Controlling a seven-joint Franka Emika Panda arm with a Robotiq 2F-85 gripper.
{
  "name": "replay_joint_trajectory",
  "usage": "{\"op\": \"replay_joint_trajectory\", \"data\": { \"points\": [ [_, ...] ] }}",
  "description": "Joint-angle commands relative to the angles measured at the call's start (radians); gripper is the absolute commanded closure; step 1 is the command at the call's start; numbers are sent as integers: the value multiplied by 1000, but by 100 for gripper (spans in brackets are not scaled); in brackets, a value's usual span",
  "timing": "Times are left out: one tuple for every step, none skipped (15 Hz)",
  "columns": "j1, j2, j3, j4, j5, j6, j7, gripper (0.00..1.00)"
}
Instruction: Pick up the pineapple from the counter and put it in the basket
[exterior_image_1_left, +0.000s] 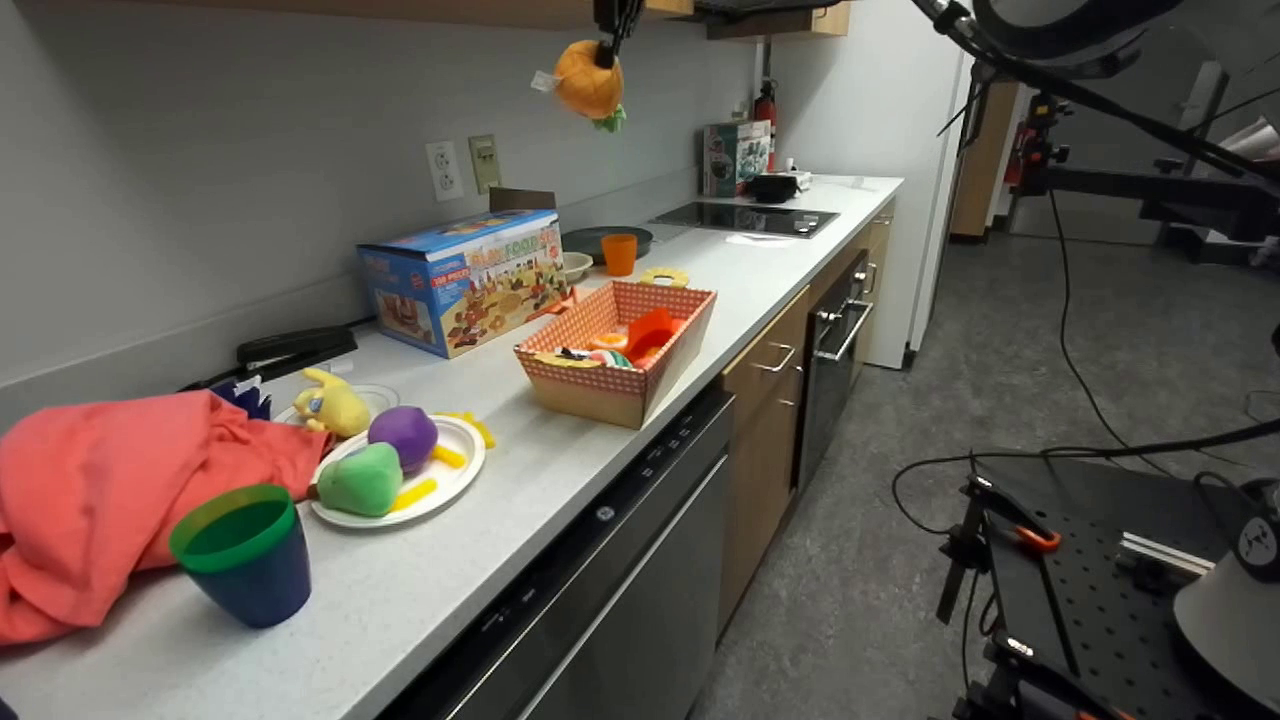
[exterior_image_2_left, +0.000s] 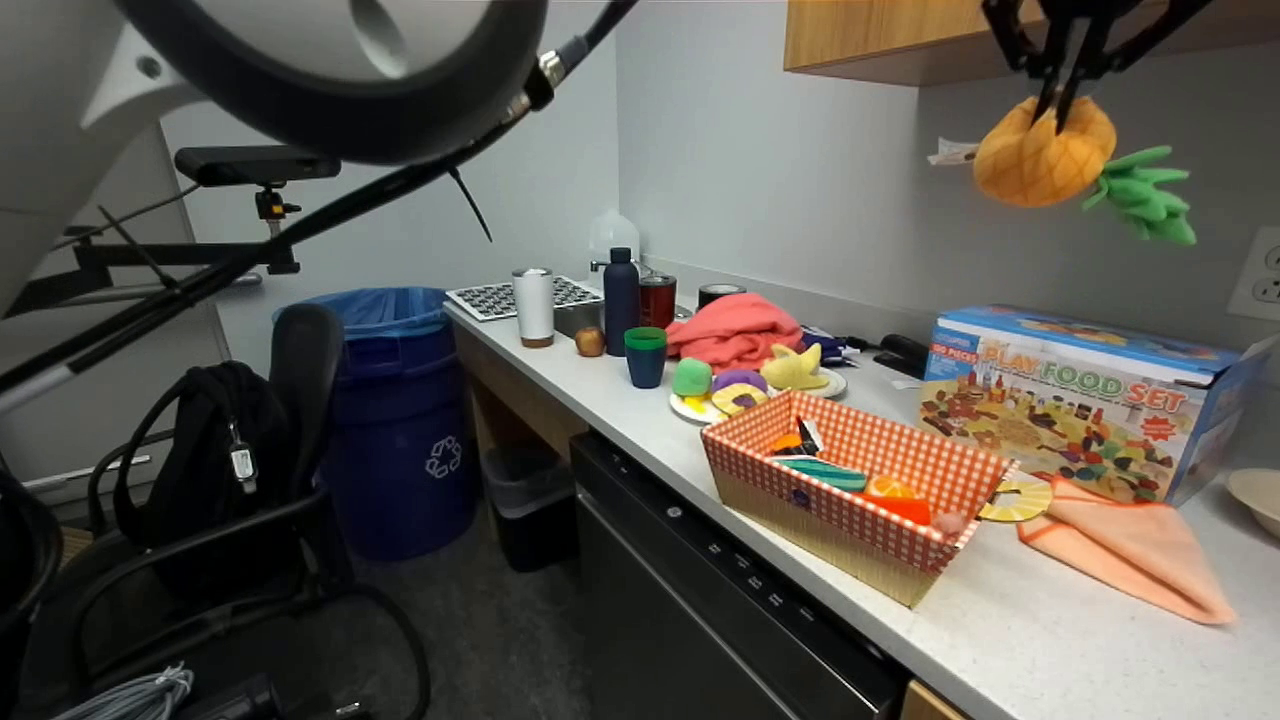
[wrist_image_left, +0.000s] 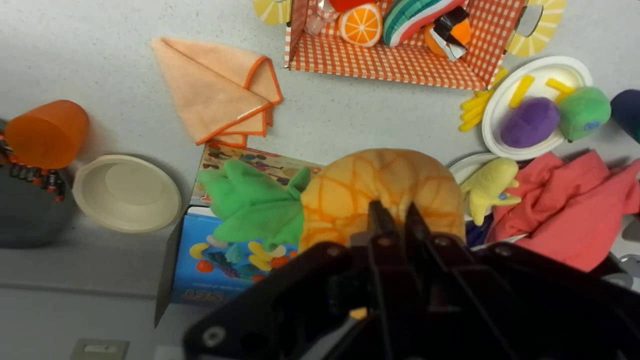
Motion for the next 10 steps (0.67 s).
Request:
{"op": "replay_joint_trajectory", "data": {
  "points": [
    [-56, -64, 9, 0, 30, -42, 16, 98],
    [-68, -72, 6, -4, 28, -54, 6, 98],
    [-73, -79, 3, -9, 25, -65, 3, 98],
    [-77, -82, 0, -13, 19, -80, -6, 98],
    [-83, -85, 0, -17, 19, -96, -8, 98],
    [-88, -84, -1, -19, 19, -105, -9, 98],
    [-90, -75, -2, -9, 18, -119, -10, 98],
    [-91, -63, -3, 6, 18, -135, -6, 98],
    [-90, -58, -5, 8, 15, -146, -5, 98],
    [-87, -52, -7, 8, 10, -155, -8, 98]
  ]
}}
